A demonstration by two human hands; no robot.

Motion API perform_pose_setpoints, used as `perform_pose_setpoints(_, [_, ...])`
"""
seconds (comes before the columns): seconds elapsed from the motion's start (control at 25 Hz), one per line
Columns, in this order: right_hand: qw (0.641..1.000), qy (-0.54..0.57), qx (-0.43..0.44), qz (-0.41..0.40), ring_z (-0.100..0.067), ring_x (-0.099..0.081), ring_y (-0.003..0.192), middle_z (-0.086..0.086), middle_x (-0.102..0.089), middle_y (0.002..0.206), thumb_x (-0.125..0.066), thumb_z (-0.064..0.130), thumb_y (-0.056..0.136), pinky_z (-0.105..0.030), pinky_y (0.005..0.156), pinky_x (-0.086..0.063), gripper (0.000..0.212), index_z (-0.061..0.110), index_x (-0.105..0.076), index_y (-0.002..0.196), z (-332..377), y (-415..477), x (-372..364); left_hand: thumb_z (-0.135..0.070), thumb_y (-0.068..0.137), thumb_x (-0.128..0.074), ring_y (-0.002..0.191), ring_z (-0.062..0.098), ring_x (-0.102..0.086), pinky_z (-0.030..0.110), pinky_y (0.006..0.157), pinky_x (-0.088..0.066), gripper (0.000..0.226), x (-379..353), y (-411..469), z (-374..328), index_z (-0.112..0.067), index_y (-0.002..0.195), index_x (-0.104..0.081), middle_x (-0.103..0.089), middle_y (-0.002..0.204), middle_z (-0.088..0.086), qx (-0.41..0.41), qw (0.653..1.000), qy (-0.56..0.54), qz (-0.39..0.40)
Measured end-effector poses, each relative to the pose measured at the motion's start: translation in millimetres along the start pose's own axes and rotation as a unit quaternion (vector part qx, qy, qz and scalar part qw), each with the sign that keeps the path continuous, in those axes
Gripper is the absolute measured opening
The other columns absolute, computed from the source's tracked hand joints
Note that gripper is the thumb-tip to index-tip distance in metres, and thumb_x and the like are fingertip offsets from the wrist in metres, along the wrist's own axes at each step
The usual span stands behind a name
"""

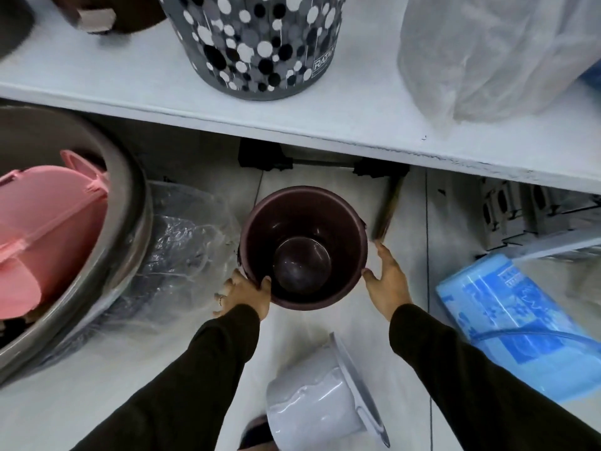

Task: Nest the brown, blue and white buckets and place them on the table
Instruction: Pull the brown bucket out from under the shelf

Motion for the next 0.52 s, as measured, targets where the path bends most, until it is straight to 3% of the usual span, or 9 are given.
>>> perform_pose_setpoints(0.12, [0.999,-0.047,0.018,-0.016,-0.026,-0.032,0.149,-0.002,-0.027,0.164,-0.056,0.013,0.099,-0.039,0.119,-0.029,0.066,0.028,-0.026,0.156,7.7,-19.9,43.0,-0.052,0.094,-0.043,0.151,0.041,-0.008,0.06,0.119,-0.009,0.072,20.8,-43.7,-57.4,-0.02,0.154,-0.02,-0.019,0.162,0.014,-0.123,0.979,0.148,-0.071])
perform_pose_setpoints(0.28, [0.993,-0.108,-0.001,-0.055,-0.034,-0.044,0.139,-0.013,-0.041,0.154,-0.06,0.018,0.093,-0.042,0.119,-0.035,0.062,0.021,-0.037,0.151,-22.5,-37.8,126.2,-0.045,0.094,-0.045,0.152,0.033,-0.011,0.051,0.123,-0.007,0.059,-6.0,-120.9,-148.5,-0.025,0.148,-0.034,-0.027,0.159,0.006,-0.313,0.921,0.209,-0.097])
perform_pose_setpoints(0.4, [0.991,-0.115,-0.038,-0.051,-0.034,-0.045,0.137,-0.017,-0.047,0.148,-0.06,0.005,0.088,-0.036,0.117,-0.031,0.059,0.014,-0.048,0.145,-72.1,-45.9,189.4,-0.041,0.094,-0.047,0.148,0.028,-0.022,0.041,0.122,-0.019,0.054,-68.3,-167.8,-180.5,-0.026,0.146,-0.038,-0.036,0.153,0.003,-0.378,0.904,0.196,-0.036])
perform_pose_setpoints(0.52, [0.99,-0.126,-0.032,-0.059,-0.029,-0.045,0.139,-0.013,-0.051,0.148,-0.06,-0.004,0.084,-0.033,0.114,-0.03,0.058,0.015,-0.055,0.138,-125.1,-54.5,260.6,-0.034,0.094,-0.049,0.134,0.019,-0.042,0.029,0.11,-0.036,0.04,-158.9,-204.1,-187.4,-0.029,0.134,-0.053,-0.049,0.142,-0.002,-0.383,0.906,0.155,0.09])
Point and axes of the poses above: each hand's wrist, its own y-axis towards the middle knuckle, its own x-axis out of the back of the hand, z = x × y, the point moved 9 cm from there along y, towards the middle knuckle
